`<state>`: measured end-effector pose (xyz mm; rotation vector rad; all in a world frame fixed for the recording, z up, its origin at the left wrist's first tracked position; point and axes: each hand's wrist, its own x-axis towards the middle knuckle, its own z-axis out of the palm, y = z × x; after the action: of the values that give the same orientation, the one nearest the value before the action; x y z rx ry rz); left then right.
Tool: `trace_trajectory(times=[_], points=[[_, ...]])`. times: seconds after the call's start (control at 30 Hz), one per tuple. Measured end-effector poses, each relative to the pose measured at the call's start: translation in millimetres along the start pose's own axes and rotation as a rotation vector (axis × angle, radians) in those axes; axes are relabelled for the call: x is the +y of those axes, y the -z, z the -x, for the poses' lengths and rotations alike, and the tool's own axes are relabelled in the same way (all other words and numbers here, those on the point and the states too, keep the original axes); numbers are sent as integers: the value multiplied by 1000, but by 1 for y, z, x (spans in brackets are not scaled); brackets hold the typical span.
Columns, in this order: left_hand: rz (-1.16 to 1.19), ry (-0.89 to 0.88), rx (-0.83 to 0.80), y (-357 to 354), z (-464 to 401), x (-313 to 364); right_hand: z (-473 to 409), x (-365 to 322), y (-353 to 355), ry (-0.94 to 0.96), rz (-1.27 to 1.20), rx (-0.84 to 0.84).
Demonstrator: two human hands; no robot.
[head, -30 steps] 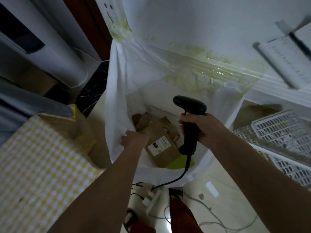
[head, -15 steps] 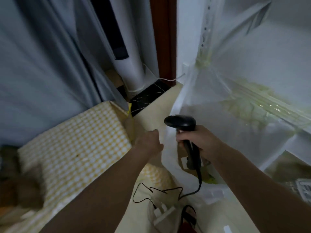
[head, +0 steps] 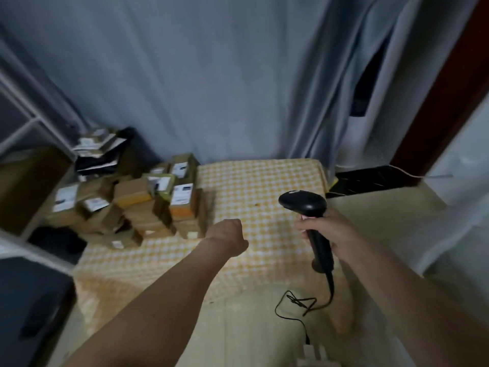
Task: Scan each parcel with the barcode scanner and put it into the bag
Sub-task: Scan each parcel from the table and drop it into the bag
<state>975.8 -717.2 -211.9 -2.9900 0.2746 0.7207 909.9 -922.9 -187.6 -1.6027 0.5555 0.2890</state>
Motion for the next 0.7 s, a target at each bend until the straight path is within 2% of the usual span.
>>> trace_trajectory(times=[0.17, 0.33, 0.5, 0.7], points=[[74, 134, 3, -11, 29, -120, -2, -15, -107, 32, 39, -116], [150, 224, 9, -21, 58, -205, 3, -26, -185, 38, 65, -188], [225, 287, 32, -26, 72, -257, 0, -41, -232, 44, 105, -216], [302, 329, 62, -29, 69, -288, -19, -58, -268, 69, 121, -224]])
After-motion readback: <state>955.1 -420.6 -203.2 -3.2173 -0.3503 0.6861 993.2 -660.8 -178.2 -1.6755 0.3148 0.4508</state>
